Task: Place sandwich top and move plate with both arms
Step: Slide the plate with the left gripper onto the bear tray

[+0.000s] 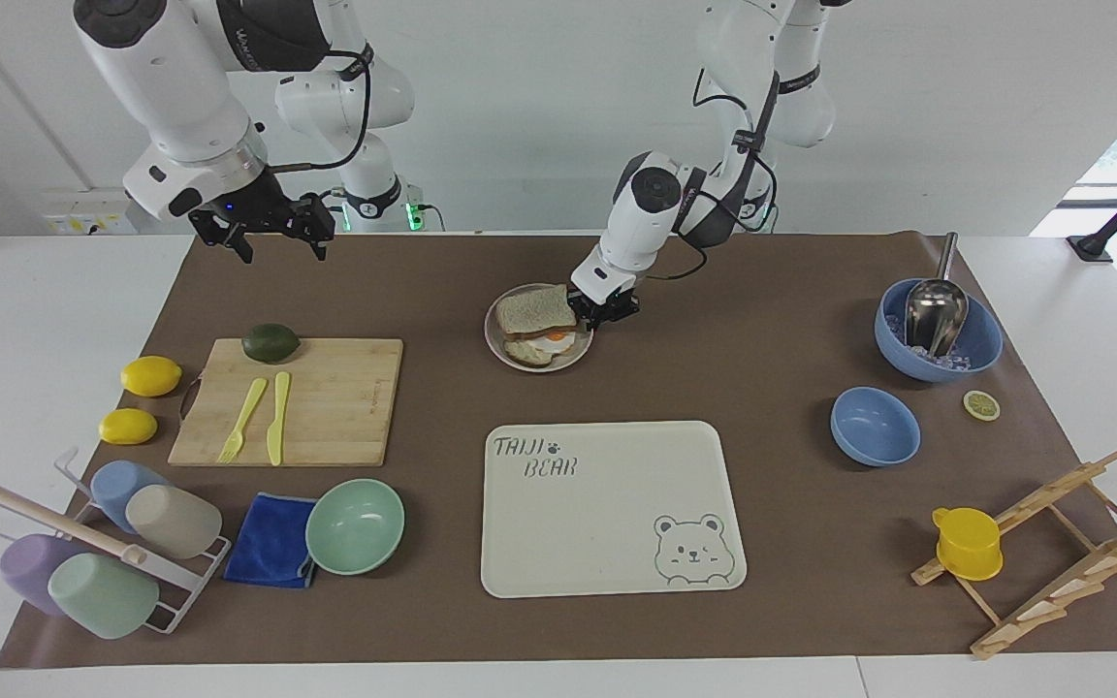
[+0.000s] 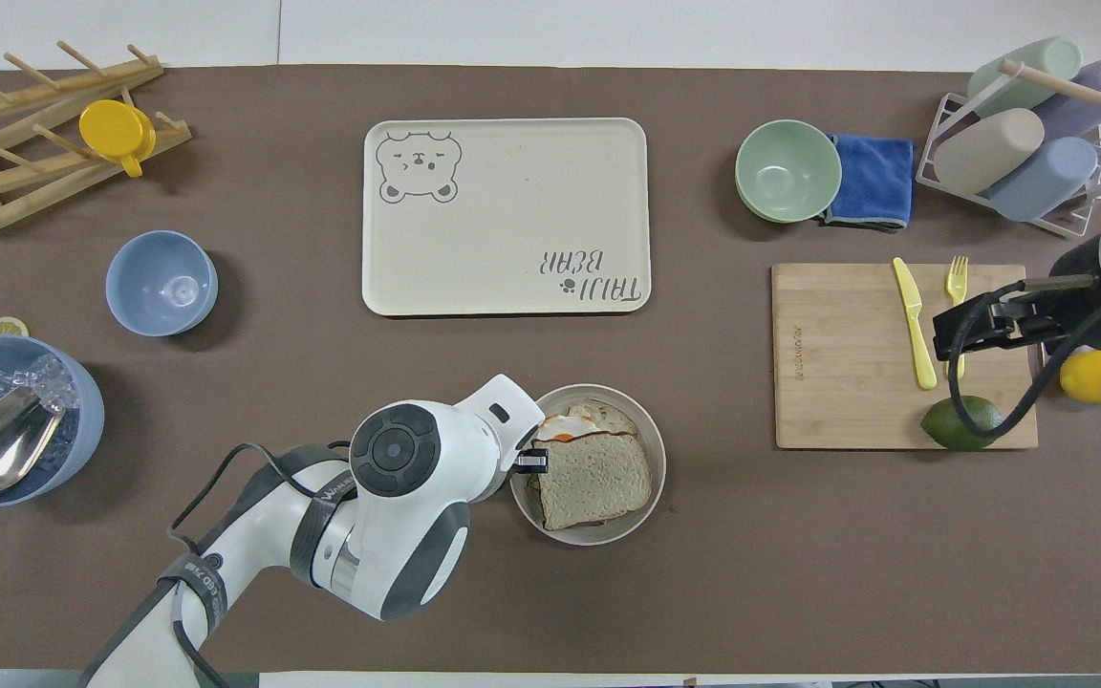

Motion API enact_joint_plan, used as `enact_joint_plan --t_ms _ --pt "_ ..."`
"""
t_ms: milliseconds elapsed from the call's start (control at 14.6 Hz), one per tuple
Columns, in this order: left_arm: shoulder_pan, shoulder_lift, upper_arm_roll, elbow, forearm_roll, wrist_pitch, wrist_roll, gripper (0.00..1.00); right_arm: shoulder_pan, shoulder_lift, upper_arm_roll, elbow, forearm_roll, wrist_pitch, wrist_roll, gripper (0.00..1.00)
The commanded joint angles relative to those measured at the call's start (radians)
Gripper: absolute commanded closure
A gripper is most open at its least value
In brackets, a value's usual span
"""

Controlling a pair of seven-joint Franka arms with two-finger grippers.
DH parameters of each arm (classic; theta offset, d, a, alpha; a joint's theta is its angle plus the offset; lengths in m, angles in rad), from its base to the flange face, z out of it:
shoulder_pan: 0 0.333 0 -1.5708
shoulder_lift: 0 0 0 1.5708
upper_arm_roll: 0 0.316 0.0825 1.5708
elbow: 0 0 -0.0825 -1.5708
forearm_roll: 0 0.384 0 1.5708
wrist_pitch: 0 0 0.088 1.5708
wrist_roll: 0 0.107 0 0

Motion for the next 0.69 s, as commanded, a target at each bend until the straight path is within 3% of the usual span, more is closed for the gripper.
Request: enact_joint_plan --t_ms 0,343,618 --pt "0.025 -0.023 0.013 -0.001 -0.012 -0.016 0.015 1.0 -0.013 -0.009 0.007 -0.004 -0.01 -0.01 -0.028 0.0" --pt "0.164 -0.03 0.013 0.183 -0.015 -0.232 0.022 1.0 -0.013 -0.009 0.007 -0.004 -0.01 -0.01 -0.028 0.0" --pt "0.283 0.064 0.013 0.411 -0.044 -0.371 0.039 1.0 -0.013 -0.008 0.007 -0.006 -0.01 -0.01 -0.028 0.0"
